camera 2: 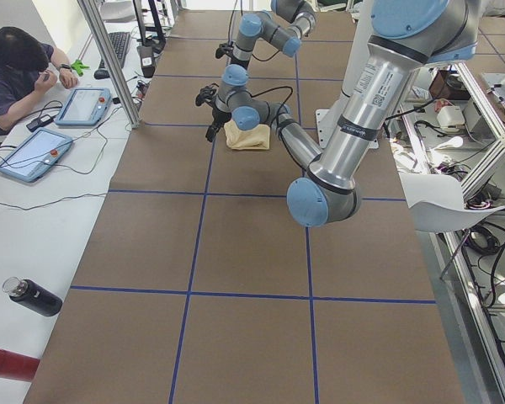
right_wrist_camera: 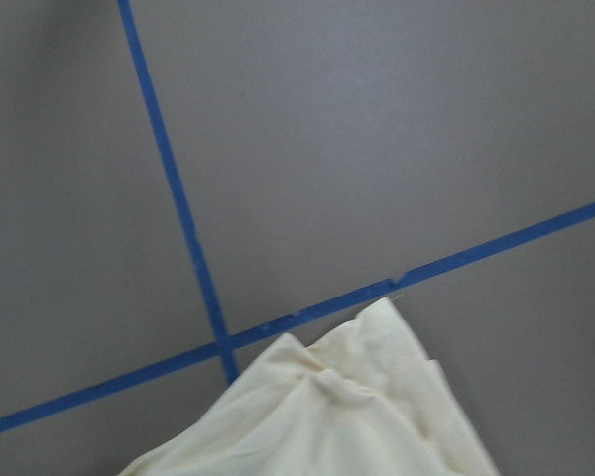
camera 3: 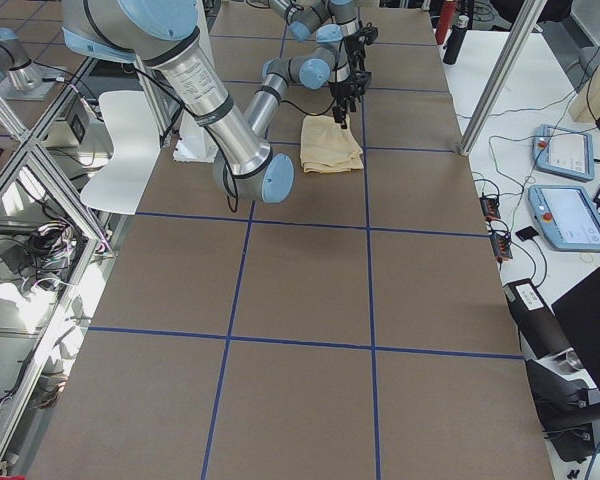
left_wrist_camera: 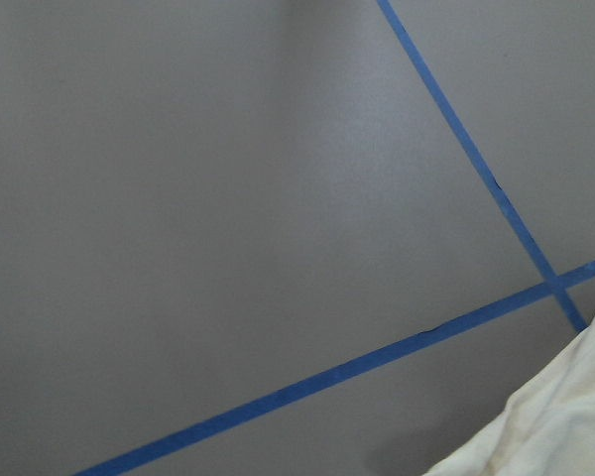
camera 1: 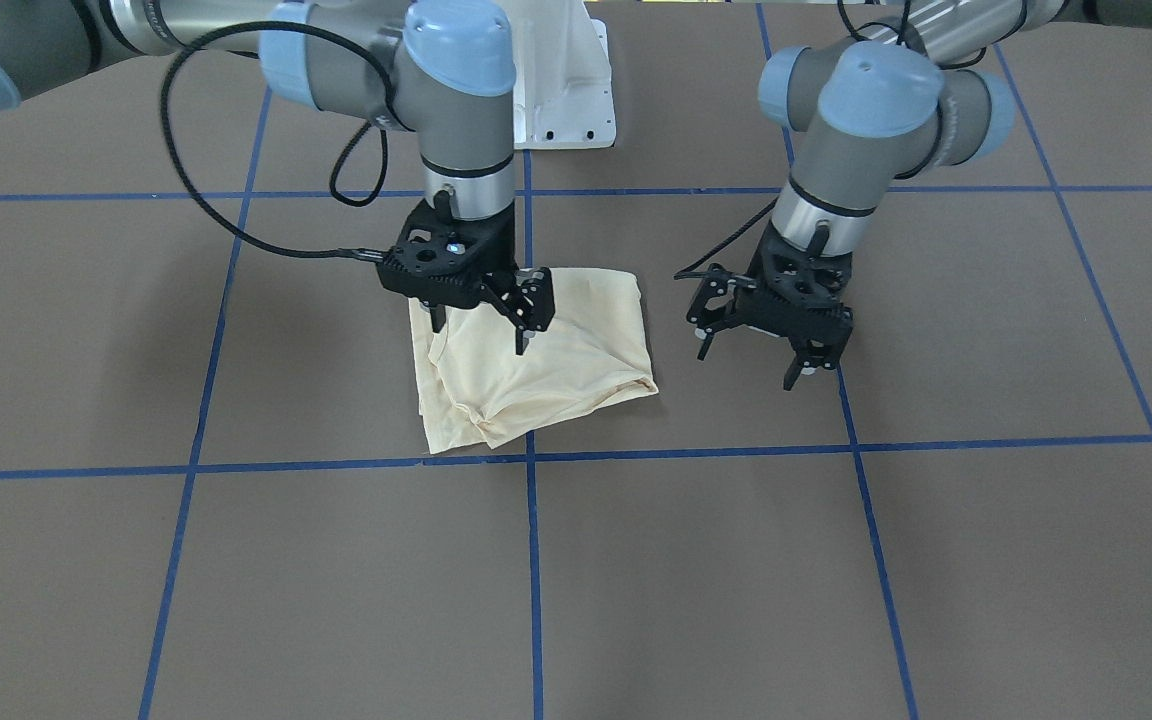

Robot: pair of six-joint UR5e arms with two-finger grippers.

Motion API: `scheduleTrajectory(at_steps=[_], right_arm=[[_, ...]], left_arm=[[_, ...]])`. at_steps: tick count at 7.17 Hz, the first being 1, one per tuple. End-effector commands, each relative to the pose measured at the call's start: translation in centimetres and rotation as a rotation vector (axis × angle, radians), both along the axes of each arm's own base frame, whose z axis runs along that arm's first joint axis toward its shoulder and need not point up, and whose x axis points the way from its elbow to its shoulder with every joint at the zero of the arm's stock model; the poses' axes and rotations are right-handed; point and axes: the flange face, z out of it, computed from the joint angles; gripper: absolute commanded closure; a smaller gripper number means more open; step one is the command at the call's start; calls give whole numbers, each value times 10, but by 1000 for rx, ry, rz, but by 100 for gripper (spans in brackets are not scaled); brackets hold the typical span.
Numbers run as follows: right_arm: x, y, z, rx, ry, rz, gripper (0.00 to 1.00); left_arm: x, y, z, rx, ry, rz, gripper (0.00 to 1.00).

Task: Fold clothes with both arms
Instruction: 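Release the shirt and raise both grippers away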

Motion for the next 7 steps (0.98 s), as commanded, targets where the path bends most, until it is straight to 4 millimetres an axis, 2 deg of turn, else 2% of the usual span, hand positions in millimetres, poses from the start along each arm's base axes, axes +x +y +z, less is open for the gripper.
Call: scheduleTrajectory(at_steps=[1, 2, 3, 4, 5, 6, 7], right_arm=[[160, -16, 42, 42, 97, -179, 0], [231, -34, 85, 84, 127, -281, 0], [288, -41, 144, 111, 168, -379, 0], [356, -43, 191, 134, 180, -447, 0], [422, -32, 244, 146, 159, -513, 0], [469, -13, 291, 150, 145, -561, 0], [488, 15, 335, 70, 122, -547, 0]], left_arm=[[-131, -12, 32, 96, -127, 53, 0], [-205, -29, 60, 137, -217, 58, 0], [-284, -34, 95, 140, -266, 30, 0], [-341, -20, 131, 82, -239, 3, 0], [-372, -4, 164, 61, -265, 7, 0], [-387, 9, 201, -17, -273, -9, 0], [-413, 7, 238, -92, -283, -44, 0]])
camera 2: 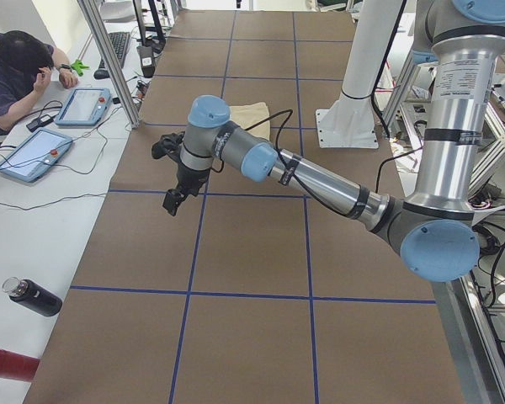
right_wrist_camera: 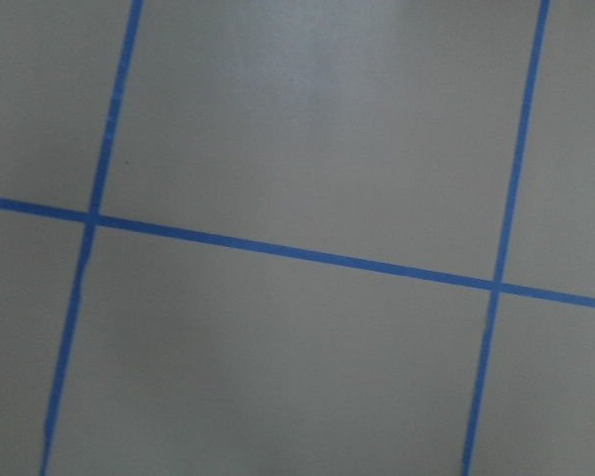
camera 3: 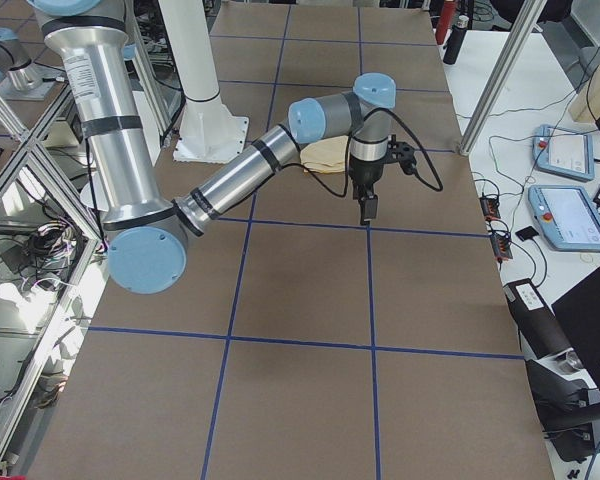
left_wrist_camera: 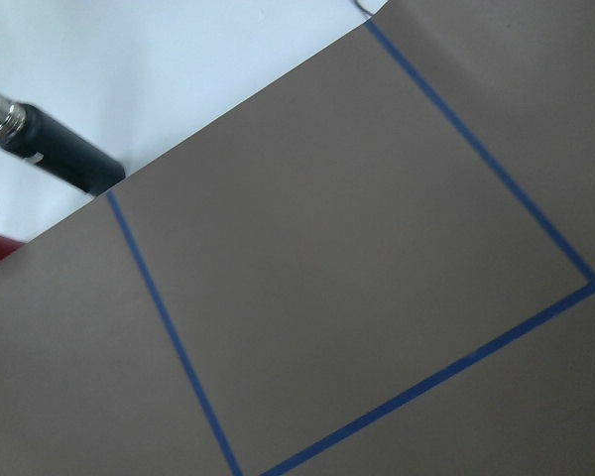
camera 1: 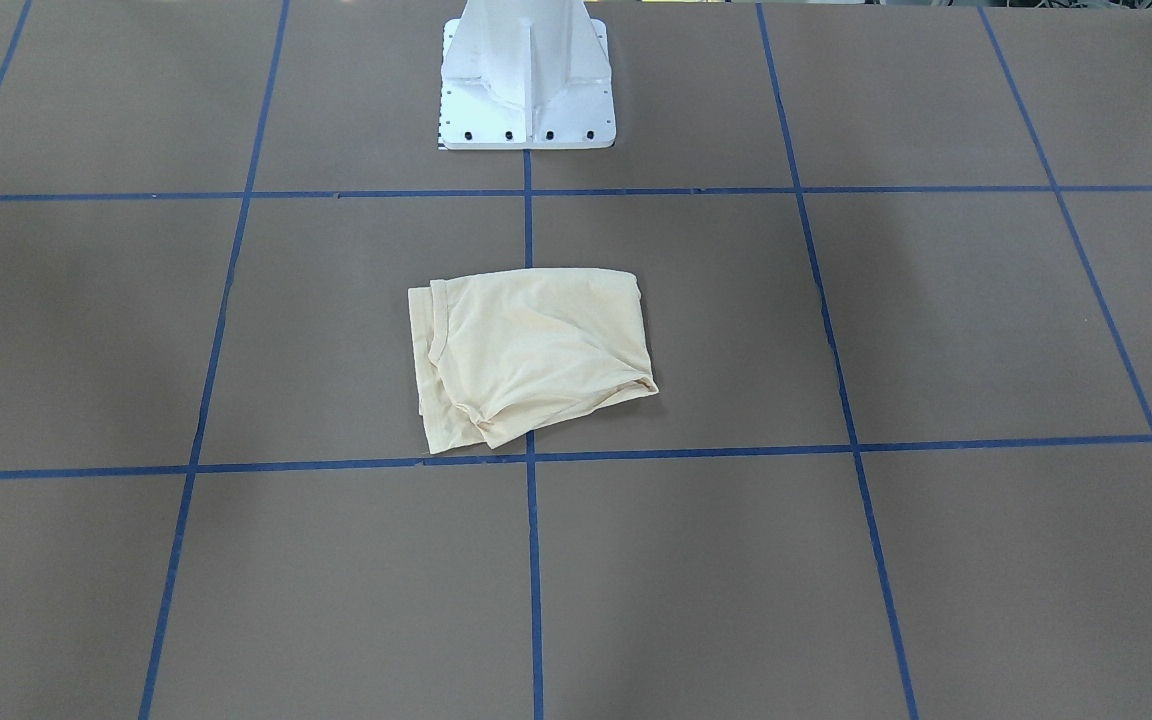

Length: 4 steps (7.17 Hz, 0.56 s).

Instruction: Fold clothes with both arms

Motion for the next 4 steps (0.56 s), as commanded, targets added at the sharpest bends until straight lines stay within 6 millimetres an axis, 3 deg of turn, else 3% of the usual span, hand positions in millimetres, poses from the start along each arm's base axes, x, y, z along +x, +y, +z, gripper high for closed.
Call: scheduleTrajectory(at_steps=[1, 3, 4], right_arm=[[47, 56, 87, -124, -8, -3, 0], [52, 89, 143, -78, -9, -39, 0], [53, 105, 174, -59, -13, -31, 0]], left_arm=[[-59, 11, 63, -81, -23, -53, 0], [-60, 41, 107, -154, -10, -34, 0], [-53, 69, 129, -208, 64, -8, 0]])
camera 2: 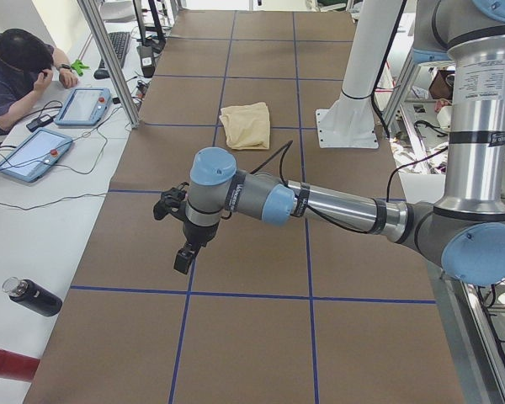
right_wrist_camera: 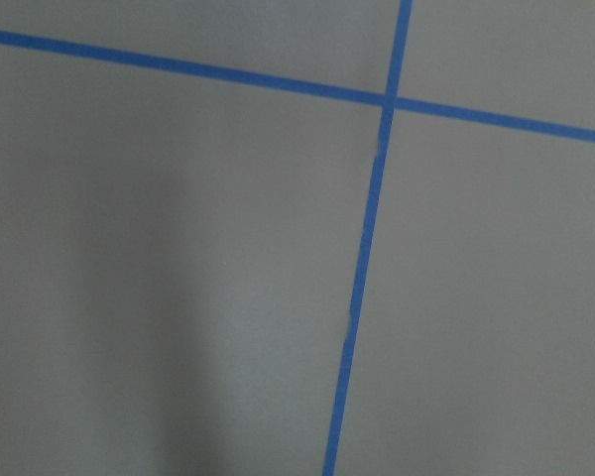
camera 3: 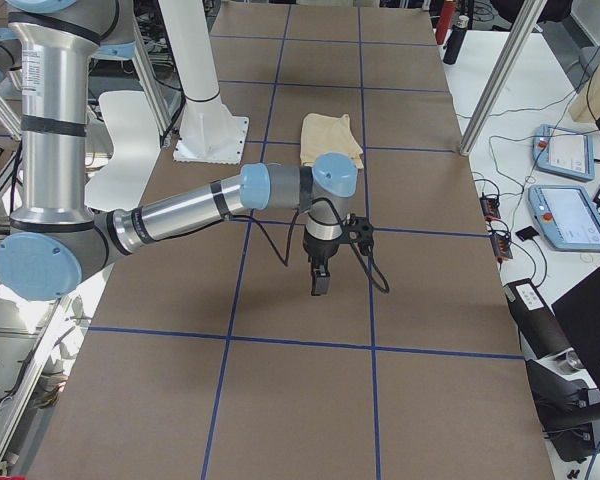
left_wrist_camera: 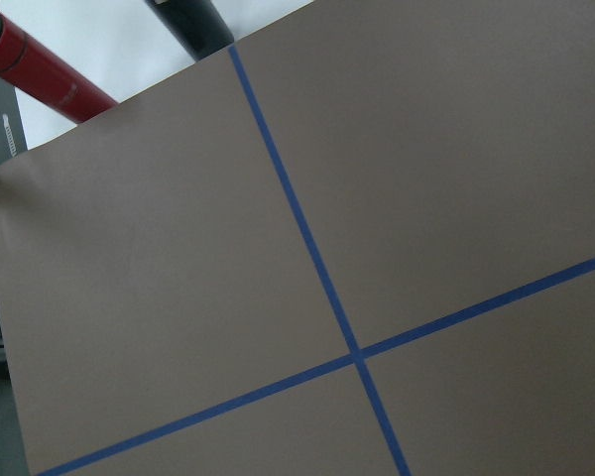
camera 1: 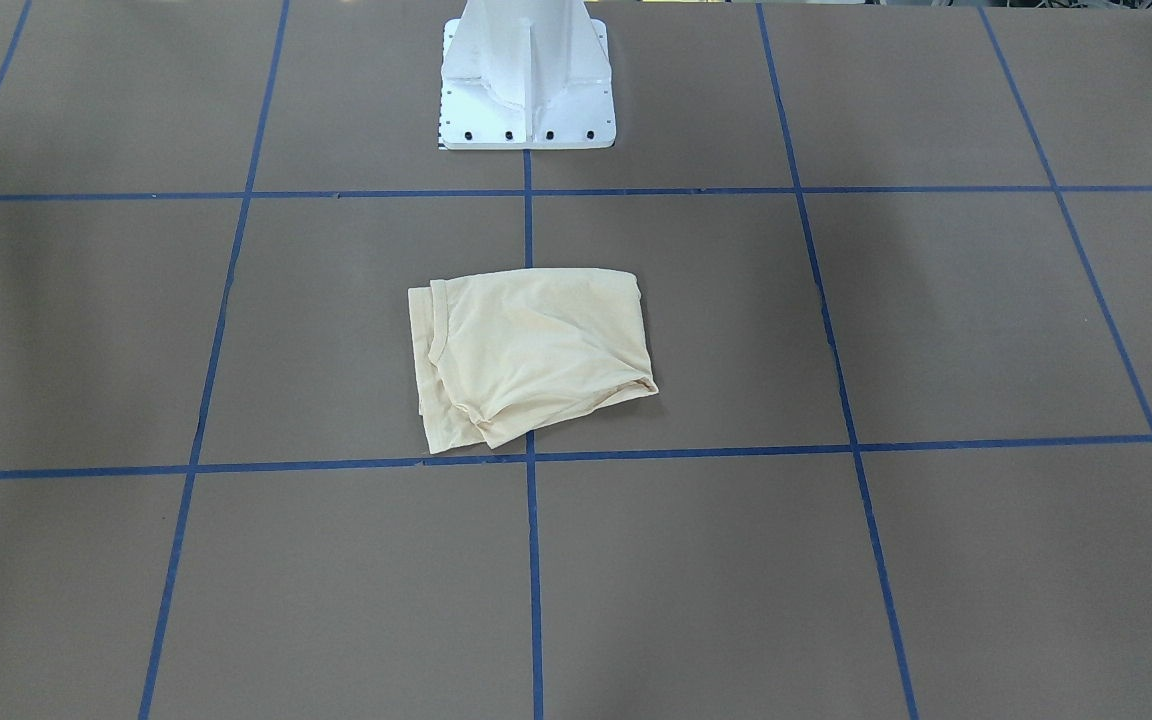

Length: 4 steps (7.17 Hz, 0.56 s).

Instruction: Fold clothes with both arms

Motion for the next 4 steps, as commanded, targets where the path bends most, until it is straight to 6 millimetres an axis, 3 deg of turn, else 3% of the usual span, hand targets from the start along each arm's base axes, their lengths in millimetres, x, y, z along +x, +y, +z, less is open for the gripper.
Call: scheduleTrajectory(at_steps=[1, 3, 4], right_arm=[[4, 36, 51, 6, -4, 35, 0], [2, 50, 72, -41, -49, 38, 0], [1, 60, 93, -93, -79, 39, 0]], left_arm=[[7, 33, 34, -94, 106, 16, 0], [7, 51, 54, -138, 103, 12, 0], [8, 54, 57, -147, 112, 13, 0]])
